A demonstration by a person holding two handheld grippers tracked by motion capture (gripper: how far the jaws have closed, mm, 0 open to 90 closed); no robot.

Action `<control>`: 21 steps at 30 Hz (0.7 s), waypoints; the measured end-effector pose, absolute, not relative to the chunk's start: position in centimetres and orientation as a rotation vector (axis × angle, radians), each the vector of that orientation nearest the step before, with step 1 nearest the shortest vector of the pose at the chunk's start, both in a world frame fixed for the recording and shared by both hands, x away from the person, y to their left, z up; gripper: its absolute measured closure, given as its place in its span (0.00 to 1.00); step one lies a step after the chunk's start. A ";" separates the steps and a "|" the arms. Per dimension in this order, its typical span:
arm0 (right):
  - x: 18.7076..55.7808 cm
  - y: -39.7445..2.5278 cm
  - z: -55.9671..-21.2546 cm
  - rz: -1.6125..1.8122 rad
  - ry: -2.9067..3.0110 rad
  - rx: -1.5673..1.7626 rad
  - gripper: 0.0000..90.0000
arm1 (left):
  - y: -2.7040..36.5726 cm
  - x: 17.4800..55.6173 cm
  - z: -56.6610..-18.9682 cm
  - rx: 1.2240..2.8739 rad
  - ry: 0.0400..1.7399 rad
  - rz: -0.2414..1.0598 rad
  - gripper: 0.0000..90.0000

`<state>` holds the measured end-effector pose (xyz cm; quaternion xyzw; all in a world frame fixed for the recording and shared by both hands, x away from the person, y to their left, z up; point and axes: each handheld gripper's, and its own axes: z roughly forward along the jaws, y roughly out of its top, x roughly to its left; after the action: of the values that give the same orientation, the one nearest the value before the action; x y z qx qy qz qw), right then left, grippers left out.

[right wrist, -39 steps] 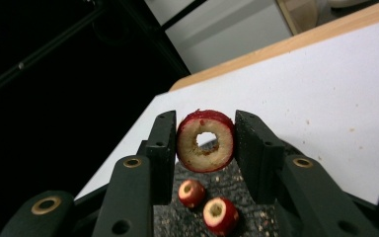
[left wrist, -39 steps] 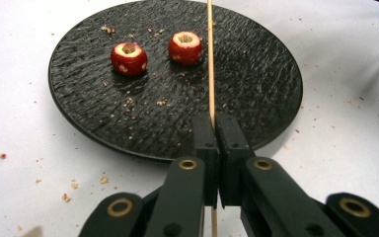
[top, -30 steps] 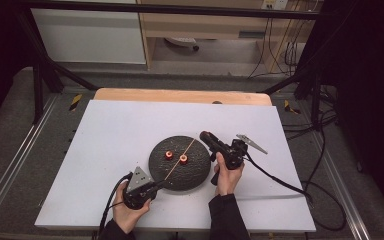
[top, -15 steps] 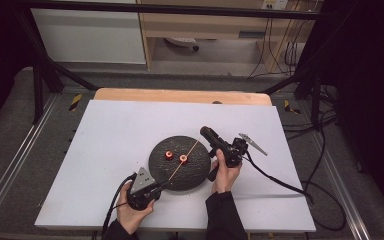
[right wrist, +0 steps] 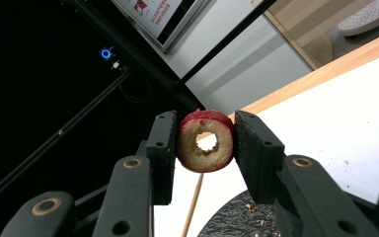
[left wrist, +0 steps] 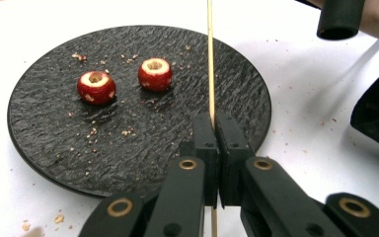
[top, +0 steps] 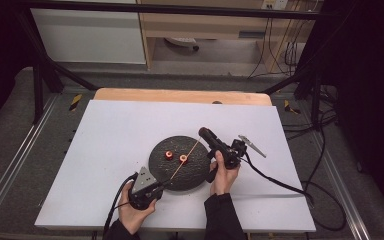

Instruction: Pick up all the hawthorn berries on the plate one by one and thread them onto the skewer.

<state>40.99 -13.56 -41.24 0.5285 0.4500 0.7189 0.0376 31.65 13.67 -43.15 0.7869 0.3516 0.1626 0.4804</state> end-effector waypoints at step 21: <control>40.2 -13.2 -41.7 2.204 1.408 1.596 0.69 | 11.3 33.2 -42.0 1.890 0.891 0.390 0.98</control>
<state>40.25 -13.18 -41.73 0.5205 0.4592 0.7188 0.0390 33.16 11.28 -41.99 0.7770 0.3661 0.1603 0.4864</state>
